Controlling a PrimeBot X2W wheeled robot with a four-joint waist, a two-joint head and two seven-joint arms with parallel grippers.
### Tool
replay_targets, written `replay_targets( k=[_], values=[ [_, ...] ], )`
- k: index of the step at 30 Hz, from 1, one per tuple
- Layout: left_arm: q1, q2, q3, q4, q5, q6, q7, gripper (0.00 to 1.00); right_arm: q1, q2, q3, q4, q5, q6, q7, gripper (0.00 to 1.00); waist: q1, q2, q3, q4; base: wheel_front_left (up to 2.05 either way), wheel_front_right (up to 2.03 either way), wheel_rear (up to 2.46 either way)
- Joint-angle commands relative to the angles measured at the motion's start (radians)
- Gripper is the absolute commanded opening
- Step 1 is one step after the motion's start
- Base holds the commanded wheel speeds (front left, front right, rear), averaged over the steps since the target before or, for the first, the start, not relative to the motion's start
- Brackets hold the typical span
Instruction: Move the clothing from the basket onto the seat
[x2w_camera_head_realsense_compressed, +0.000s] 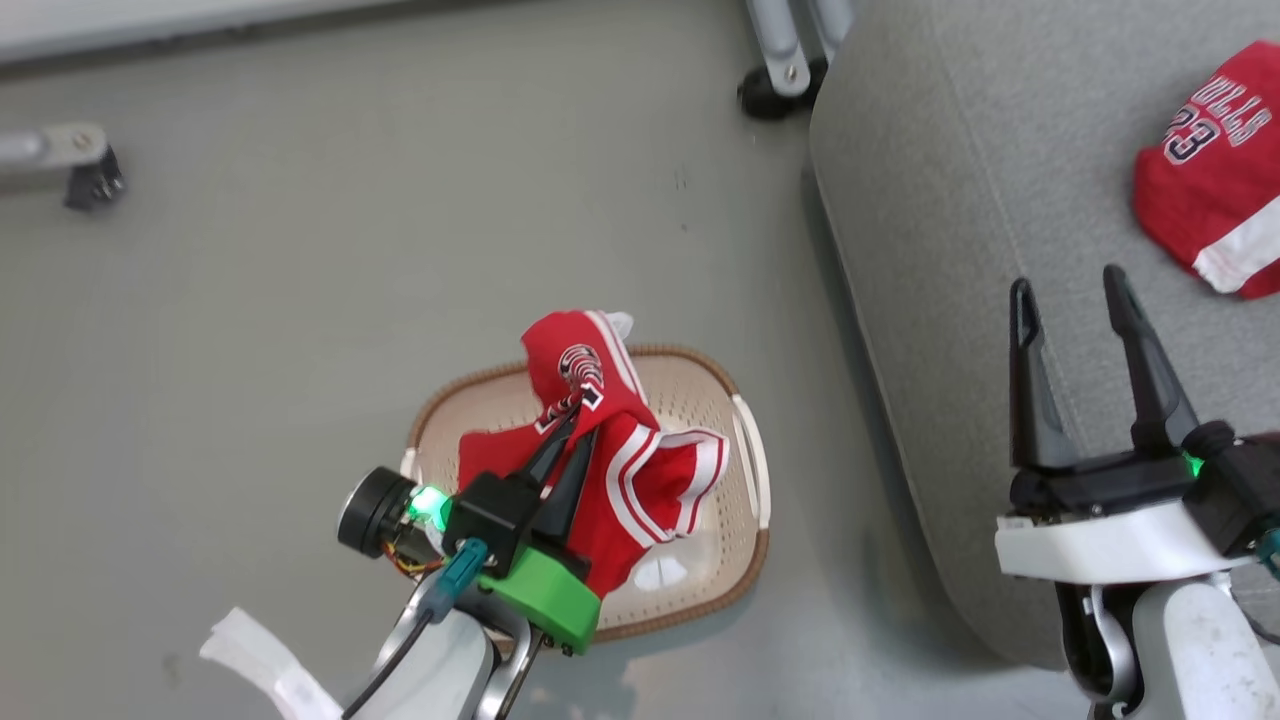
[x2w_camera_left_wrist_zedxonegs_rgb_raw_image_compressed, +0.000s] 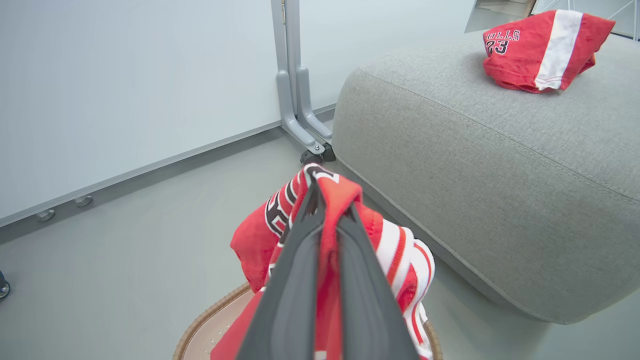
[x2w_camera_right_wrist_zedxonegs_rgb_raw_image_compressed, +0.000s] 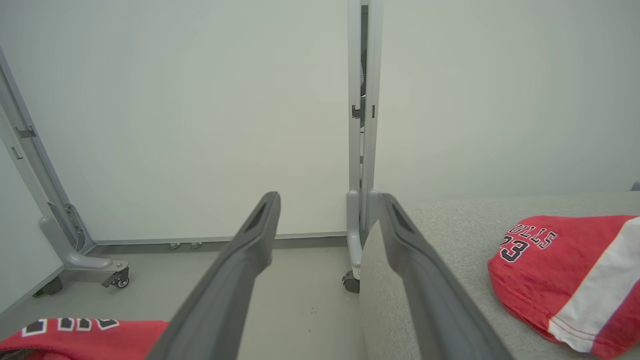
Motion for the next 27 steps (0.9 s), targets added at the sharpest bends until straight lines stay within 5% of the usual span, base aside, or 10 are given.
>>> replay_targets(
  k=[1,19,27],
  values=[
    [0.04,-0.009,0.021,-0.023,0.014,-0.002,-0.001,0.0,0.029,-0.003,0.006,0.006,0.001,-0.001,-0.003,1.0,0.0001,0.0,-0.192,0.01,0.0,0.0,0.0],
    [0.177,-0.06,0.175,-0.177,0.101,-0.057,-0.001,0.0,0.119,-0.025,0.117,0.057,0.037,-0.001,-0.003,1.0,0.0001,0.0,-0.319,0.002,0.0,0.0,0.0],
    [0.128,-0.073,0.151,-0.209,0.131,-0.092,-0.001,0.0,0.091,-0.076,0.303,0.148,0.126,-0.001,-0.003,1.0,0.0001,0.0,-0.323,0.013,0.0,0.0,0.0]
  ],
)
